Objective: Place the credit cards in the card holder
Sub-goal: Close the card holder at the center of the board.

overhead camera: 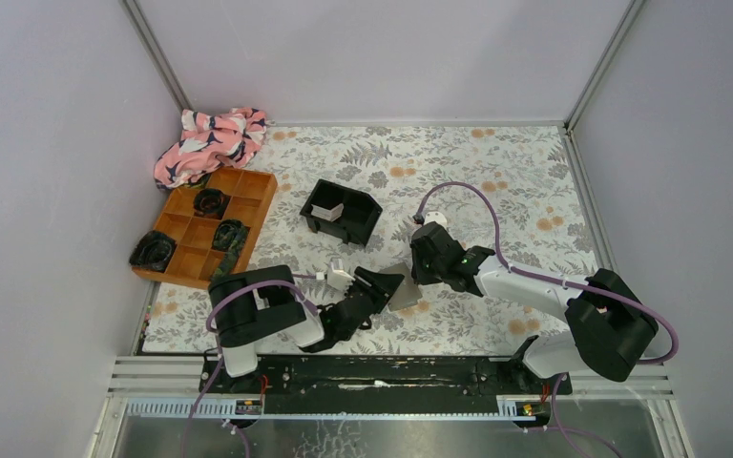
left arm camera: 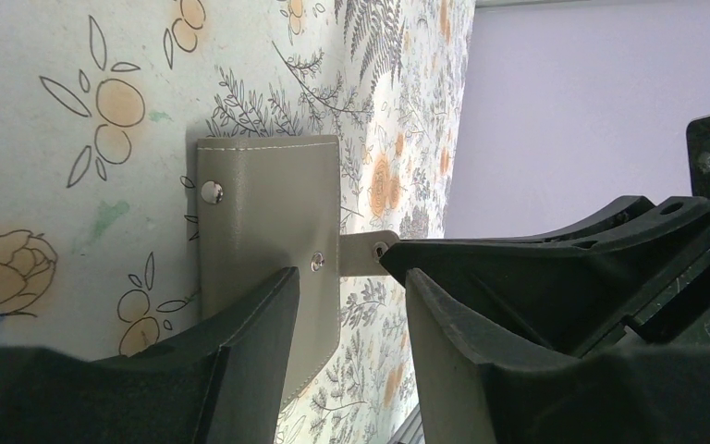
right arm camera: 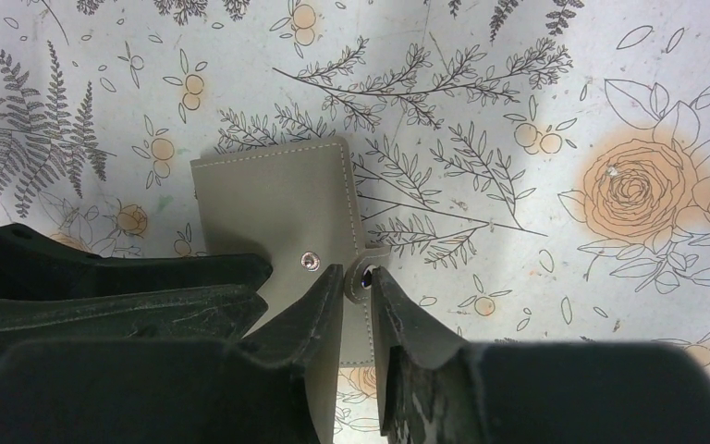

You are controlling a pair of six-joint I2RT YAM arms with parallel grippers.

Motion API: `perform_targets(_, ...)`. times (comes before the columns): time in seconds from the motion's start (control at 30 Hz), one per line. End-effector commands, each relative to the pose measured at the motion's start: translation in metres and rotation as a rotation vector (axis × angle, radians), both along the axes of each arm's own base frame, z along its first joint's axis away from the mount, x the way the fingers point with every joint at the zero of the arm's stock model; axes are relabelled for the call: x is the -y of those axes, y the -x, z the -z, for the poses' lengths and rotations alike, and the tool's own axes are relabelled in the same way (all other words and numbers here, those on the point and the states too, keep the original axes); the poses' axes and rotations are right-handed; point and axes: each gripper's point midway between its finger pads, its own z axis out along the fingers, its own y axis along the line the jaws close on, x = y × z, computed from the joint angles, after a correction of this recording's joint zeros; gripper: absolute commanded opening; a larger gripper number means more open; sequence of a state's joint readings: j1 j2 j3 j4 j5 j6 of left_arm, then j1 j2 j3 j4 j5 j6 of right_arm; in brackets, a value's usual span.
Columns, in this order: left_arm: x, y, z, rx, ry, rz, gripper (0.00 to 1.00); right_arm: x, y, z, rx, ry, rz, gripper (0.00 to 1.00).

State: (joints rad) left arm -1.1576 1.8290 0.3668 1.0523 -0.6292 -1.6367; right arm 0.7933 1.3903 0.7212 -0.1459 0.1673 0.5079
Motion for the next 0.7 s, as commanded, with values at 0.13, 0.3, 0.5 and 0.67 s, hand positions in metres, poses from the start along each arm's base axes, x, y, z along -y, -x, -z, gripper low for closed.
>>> perform_targets(0.13, -0.018, 0.015, 0.053, -0.085, -0.195, 0.036, 0.55, -0.009, -0.009, -0.023, 0.067, -0.021, -0.012, 0.23)
perform_targets(0.3, -0.017, 0.015, 0.054, -0.088, -0.188, 0.037, 0.55, -0.011, -0.008, -0.025, 0.068, -0.021, -0.02, 0.21)
perform_targets(0.5, -0.017, 0.015, 0.054, -0.088, -0.192, 0.038, 0.55, -0.016, -0.004, -0.02, 0.057, -0.018, -0.037, 0.19)
perform_targets(0.67, -0.015, 0.014, 0.054, -0.089, -0.188, 0.037, 0.55, -0.022, -0.001, -0.014, 0.05, -0.008, -0.053, 0.19)
